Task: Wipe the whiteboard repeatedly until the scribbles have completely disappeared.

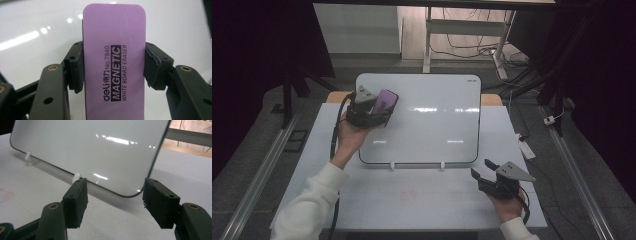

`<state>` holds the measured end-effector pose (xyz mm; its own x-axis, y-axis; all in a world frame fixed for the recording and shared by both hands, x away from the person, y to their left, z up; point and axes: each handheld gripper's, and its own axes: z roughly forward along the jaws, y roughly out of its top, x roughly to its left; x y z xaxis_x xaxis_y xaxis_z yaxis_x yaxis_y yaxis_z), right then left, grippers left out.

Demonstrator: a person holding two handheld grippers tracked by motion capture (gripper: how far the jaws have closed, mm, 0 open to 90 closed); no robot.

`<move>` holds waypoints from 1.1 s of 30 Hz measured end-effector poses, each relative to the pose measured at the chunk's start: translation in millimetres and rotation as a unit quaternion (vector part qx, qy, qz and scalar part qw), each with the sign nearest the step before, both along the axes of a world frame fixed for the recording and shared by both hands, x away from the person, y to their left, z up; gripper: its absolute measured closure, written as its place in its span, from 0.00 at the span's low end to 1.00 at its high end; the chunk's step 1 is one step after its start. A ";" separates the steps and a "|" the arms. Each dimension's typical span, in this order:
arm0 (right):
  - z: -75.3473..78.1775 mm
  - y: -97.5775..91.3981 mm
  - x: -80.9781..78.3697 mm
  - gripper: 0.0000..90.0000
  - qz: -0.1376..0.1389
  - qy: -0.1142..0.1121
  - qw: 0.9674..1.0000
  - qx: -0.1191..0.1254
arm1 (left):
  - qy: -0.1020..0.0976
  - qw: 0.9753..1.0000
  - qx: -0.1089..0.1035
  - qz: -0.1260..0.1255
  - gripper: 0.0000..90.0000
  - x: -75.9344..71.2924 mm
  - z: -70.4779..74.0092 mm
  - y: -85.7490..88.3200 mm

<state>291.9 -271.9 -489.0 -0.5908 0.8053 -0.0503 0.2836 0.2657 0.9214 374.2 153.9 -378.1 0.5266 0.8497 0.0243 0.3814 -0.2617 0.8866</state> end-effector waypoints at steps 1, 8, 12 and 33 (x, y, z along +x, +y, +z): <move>0.3 2.3 -0.2 0.40 0.005 0.000 1.000 0.001 | 0.002 1.000 -0.008 -0.007 0.46 -3.2 -3.5 -1.5; 2.1 22.2 -0.4 0.40 0.038 0.007 0.999 0.007 | 0.014 0.998 -0.041 -0.048 0.46 -19.3 -26.6 -16.1; 2.9 31.7 -1.3 0.40 0.054 0.008 0.998 0.008 | 0.020 0.997 -0.045 -0.065 0.46 -25.7 -36.1 -24.3; 15.1 51.7 -9.0 0.40 0.080 -0.007 0.997 0.018 | 0.031 0.992 -0.059 -0.103 0.46 -37.1 -50.0 -52.7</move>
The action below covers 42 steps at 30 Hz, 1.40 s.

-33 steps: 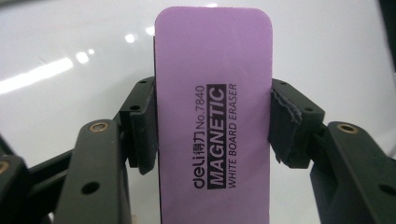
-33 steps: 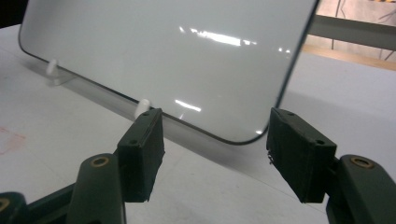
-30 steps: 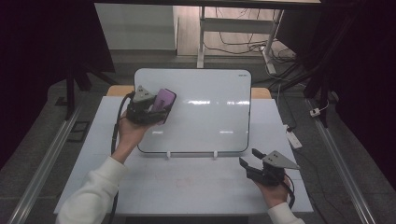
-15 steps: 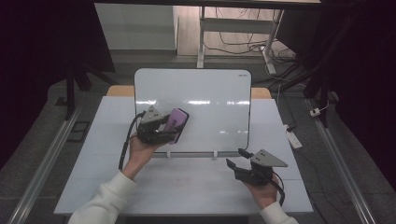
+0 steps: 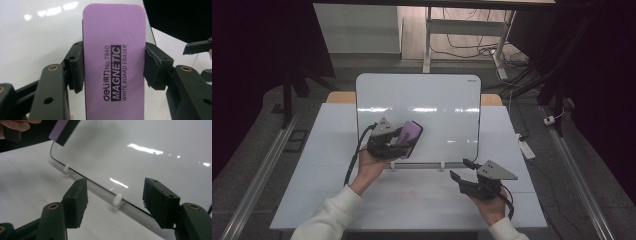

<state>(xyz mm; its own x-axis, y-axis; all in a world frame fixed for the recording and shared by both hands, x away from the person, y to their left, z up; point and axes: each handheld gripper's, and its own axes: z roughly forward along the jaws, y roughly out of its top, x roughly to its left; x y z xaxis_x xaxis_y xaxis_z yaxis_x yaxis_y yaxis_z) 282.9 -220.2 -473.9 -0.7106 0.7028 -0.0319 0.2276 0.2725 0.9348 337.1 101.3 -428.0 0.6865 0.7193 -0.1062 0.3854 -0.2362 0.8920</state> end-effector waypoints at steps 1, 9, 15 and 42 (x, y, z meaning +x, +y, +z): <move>0.6 1.2 -0.6 0.40 0.002 0.000 1.000 0.000 | -0.001 1.000 -0.001 -0.002 0.46 -0.4 -0.1 -1.7; 7.2 22.9 -4.7 0.40 0.025 0.009 1.000 0.014 | -0.005 1.000 -0.003 -0.014 0.46 -3.1 -1.8 -17.4; 6.3 42.6 -2.4 0.40 0.030 0.020 0.999 0.018 | -0.009 1.000 -0.003 -0.017 0.46 -5.0 -3.2 -23.0; 7.8 85.9 21.2 0.56 -0.001 0.064 0.994 0.093 | -0.017 1.000 -0.001 -0.024 0.46 -11.3 -11.6 -40.8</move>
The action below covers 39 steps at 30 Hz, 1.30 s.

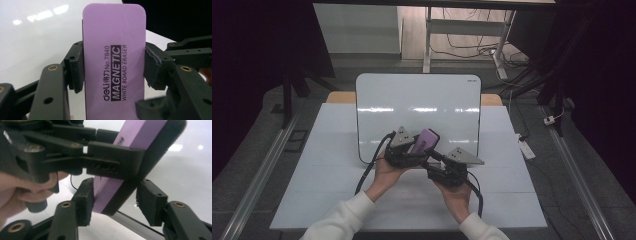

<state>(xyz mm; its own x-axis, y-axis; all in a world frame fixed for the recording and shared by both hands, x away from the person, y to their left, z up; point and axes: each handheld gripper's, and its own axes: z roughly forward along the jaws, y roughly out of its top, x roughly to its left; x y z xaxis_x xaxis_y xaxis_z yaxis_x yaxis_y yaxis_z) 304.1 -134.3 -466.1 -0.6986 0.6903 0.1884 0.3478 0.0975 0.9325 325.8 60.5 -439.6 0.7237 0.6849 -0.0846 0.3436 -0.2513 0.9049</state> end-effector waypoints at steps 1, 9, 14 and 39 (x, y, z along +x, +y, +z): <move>-0.1 -0.5 0.7 0.58 0.001 0.004 1.000 0.004 | 0.000 1.000 0.000 0.000 0.46 0.0 -0.2 0.1; 0.8 -3.7 2.2 0.69 -0.006 0.013 1.000 0.000 | 0.000 1.000 0.005 0.002 0.45 -1.3 -1.7 -1.3; 4.0 -9.3 3.2 0.73 -0.019 0.006 1.000 -0.017 | -0.013 1.000 0.002 -0.001 0.38 -7.1 4.1 5.9; 110.5 -84.3 59.7 0.73 -0.164 -0.006 0.980 -0.117 | 0.043 0.994 0.071 0.070 0.34 -67.6 -26.2 146.0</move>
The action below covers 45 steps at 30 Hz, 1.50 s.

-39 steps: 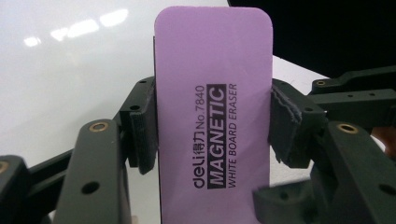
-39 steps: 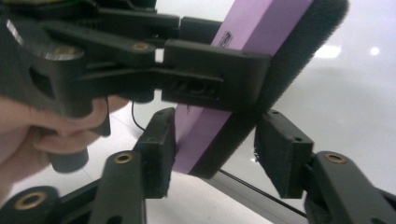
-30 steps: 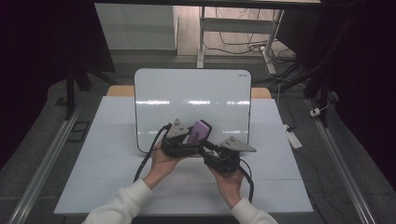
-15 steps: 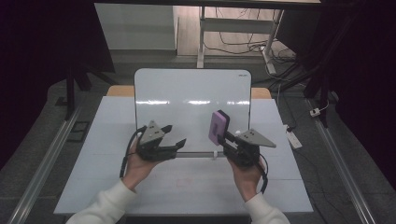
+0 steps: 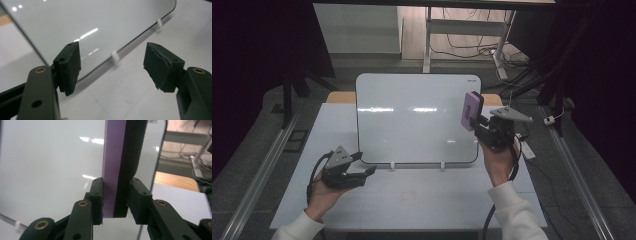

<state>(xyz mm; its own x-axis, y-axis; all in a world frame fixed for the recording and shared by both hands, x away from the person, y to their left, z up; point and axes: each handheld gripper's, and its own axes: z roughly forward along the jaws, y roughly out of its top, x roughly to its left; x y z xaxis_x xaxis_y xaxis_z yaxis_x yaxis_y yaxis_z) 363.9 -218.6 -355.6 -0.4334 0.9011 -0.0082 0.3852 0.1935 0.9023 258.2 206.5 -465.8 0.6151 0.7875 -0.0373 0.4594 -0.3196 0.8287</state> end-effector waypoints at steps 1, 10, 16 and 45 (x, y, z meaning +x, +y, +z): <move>4.0 0.4 4.8 0.73 -0.007 0.004 1.000 -0.008 | 0.003 1.000 -0.001 0.002 0.34 -2.2 -1.8 3.6; 18.6 12.9 46.7 0.73 -0.055 0.043 0.996 -0.059 | 0.017 0.999 -0.012 0.029 0.35 -14.4 -14.8 35.2; 19.2 18.9 57.7 0.73 -0.061 0.044 0.995 -0.061 | 0.016 0.999 -0.021 0.037 0.35 -15.9 -16.4 43.4; -11.1 -9.9 7.4 0.44 0.044 -0.034 0.998 -0.007 | 0.026 0.998 -0.021 0.044 0.35 -23.3 -24.2 49.1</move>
